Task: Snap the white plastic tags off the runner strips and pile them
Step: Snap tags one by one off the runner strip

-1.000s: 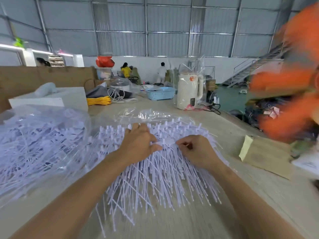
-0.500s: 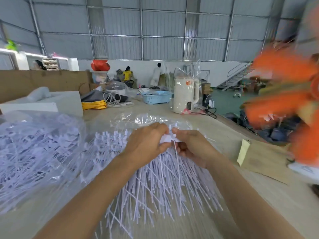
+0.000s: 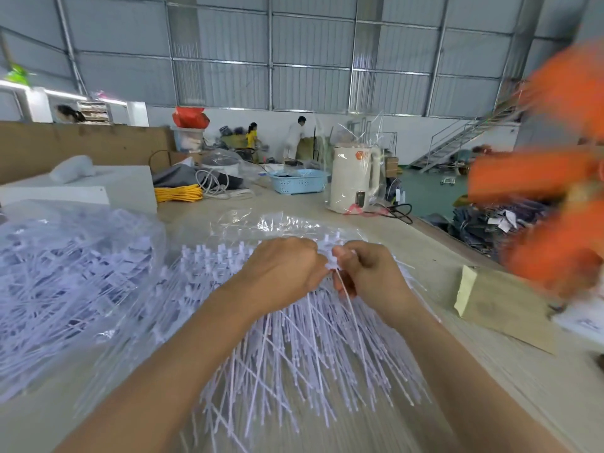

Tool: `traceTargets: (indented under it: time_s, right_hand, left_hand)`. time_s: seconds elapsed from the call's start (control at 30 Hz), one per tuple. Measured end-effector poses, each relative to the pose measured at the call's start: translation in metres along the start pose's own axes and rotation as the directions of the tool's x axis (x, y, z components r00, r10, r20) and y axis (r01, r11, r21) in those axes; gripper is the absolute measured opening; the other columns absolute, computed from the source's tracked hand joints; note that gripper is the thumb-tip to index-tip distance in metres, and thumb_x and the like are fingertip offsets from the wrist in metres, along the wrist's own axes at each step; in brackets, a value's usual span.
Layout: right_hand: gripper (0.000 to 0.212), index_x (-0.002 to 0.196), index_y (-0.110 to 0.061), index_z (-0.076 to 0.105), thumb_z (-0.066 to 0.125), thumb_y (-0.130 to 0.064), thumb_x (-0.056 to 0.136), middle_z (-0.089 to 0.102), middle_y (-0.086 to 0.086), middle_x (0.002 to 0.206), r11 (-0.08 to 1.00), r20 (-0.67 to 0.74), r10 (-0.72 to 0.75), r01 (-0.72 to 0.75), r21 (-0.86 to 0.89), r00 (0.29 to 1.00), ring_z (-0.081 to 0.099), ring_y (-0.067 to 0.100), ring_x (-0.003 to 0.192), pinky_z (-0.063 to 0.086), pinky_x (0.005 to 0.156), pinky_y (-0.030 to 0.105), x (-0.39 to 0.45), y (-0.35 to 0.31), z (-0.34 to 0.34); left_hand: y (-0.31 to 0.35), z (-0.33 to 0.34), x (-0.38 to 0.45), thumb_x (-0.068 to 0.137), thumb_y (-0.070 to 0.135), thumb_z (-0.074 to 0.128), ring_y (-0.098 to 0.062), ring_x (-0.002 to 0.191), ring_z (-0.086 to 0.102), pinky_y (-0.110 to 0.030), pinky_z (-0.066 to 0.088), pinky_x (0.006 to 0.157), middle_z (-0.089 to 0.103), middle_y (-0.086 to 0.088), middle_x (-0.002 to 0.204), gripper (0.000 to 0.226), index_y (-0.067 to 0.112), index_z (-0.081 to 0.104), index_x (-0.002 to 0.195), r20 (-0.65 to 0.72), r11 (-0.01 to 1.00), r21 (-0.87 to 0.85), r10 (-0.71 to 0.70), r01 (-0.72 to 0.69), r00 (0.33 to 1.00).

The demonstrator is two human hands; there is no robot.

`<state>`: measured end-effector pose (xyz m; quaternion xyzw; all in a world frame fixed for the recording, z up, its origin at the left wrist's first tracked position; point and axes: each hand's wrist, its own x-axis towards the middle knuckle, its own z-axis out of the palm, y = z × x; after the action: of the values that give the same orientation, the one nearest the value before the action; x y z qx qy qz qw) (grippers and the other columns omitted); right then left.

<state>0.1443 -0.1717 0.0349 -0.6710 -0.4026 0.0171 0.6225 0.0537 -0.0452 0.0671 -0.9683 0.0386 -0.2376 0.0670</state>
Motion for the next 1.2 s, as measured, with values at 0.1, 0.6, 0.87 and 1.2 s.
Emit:
traceTargets:
  time_s: [0.1, 0.6, 0.87, 1.2]
  right_hand:
    - [0.034, 0.062, -0.015, 0.053, 0.05, -0.011, 0.096, 0.053, -0.001, 0.044, 0.987, -0.007, -0.146, 0.145, -0.067, 0.989, 0.045, 0.011, 0.04, 0.038, 0.046, 0.019, -0.001, -0.002, -0.003]
    - [0.01, 0.09, -0.012, 0.059, 0.051, -0.012, 0.096, 0.057, 0.0, 0.062, 0.736, -0.098, 0.399, -0.255, 0.628, 0.912, 0.051, 0.009, 0.049, 0.046, 0.045, 0.02, 0.016, 0.013, -0.045]
    - [0.018, 0.077, -0.017, 0.066, 0.055, -0.011, 0.089, 0.053, 0.001, 0.054, 0.785, -0.035, 0.338, -0.261, 0.561, 0.941, 0.047, 0.009, 0.042, 0.04, 0.041, 0.017, 0.012, 0.005, -0.021]
    - [0.035, 0.074, -0.013, 0.063, 0.061, -0.048, 0.076, 0.054, 0.005, 0.059, 0.893, 0.204, 0.174, -0.242, 0.38, 0.963, 0.045, 0.012, 0.047, 0.037, 0.044, 0.021, -0.003, -0.003, 0.01]
  left_hand:
    - [-0.008, -0.003, -0.006, 0.095, 0.029, 0.053, -0.019, 0.051, 0.048, -0.026, 0.035, 0.049, 0.061, -0.014, 0.066, 0.037, 0.004, 0.068, 0.071, 0.024, 0.83, -0.551, -0.09, 0.089, 0.996]
    - [-0.002, -0.004, -0.001, 0.075, 0.032, 0.075, -0.008, 0.079, 0.059, -0.025, 0.049, 0.079, 0.068, 0.0, 0.093, 0.038, 0.008, 0.071, 0.106, -0.202, 0.849, -0.522, -0.218, 0.083, 0.955]
    - [0.008, 0.005, -0.001, 0.086, 0.015, 0.064, -0.021, 0.088, 0.054, -0.019, 0.037, 0.077, 0.059, -0.011, 0.1, 0.032, 0.005, 0.065, 0.116, -0.199, 0.9, -0.435, -0.126, 0.028, 0.972]
    - [0.008, 0.0, -0.004, 0.084, 0.013, 0.058, -0.014, 0.089, 0.052, -0.023, 0.043, 0.078, 0.042, -0.001, 0.113, 0.035, 0.01, 0.049, 0.118, -0.172, 0.911, -0.411, -0.106, 0.027, 0.979]
